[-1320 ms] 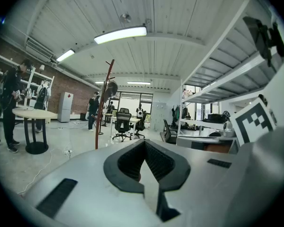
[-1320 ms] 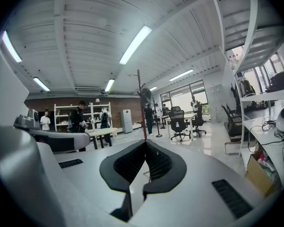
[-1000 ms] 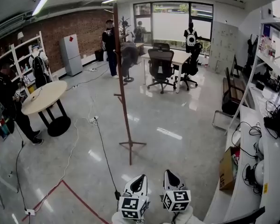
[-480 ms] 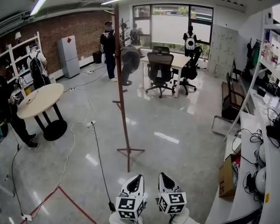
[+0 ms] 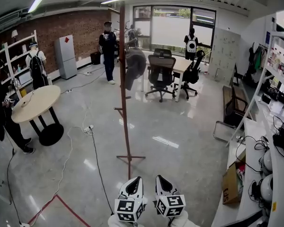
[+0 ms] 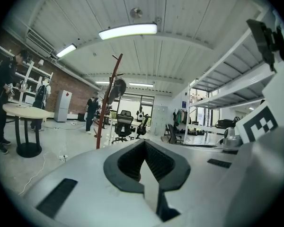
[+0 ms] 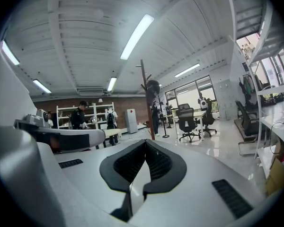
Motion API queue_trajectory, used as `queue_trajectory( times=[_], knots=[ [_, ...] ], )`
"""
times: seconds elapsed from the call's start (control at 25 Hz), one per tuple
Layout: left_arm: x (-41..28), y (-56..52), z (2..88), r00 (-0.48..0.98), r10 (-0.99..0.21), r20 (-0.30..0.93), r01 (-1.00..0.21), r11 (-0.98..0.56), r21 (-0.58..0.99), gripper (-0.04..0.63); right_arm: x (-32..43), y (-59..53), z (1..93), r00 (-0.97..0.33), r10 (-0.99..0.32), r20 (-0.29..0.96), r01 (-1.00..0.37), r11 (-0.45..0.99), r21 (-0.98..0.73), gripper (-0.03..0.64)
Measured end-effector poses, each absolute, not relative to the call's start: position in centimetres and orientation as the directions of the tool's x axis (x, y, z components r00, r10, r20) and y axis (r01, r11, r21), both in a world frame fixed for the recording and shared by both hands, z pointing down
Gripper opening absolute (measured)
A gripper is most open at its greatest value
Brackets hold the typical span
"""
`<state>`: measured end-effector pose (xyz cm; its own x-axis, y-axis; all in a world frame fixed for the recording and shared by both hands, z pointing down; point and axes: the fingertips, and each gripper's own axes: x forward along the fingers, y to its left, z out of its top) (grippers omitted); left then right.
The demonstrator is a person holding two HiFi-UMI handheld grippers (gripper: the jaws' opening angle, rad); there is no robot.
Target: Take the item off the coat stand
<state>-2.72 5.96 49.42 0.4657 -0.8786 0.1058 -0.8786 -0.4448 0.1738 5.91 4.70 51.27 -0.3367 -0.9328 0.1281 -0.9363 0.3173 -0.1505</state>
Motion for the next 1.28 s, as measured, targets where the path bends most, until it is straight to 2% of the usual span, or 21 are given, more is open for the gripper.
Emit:
queue_trajectory(
  times=[0.6, 0.76, 1.28],
  knots=[
    [-5.4, 1.0, 50.1, 0.483, -0.866, 0.128, -0.871, -0.461, 0.169, -0.012, 3.7, -0.5, 51.6, -0.315, -0.939, 0.140, -0.944, 0.295, -0.150, 0.009],
    [-5.6, -0.3, 51.0, 0.471, -0.870, 0.147, -0.877, -0.445, 0.180, -0.012, 3.5, -1.9, 51.9, -0.335, -0.931, 0.147, -0.933, 0.306, -0.189, 0.009],
    [-3.8, -6.8, 50.6, 0.456, -0.877, 0.149, -0.887, -0.436, 0.153, -0.012, 4.1, -8.4, 50.8, -0.385, -0.915, 0.123, -0.920, 0.370, -0.128, 0.009]
  ],
)
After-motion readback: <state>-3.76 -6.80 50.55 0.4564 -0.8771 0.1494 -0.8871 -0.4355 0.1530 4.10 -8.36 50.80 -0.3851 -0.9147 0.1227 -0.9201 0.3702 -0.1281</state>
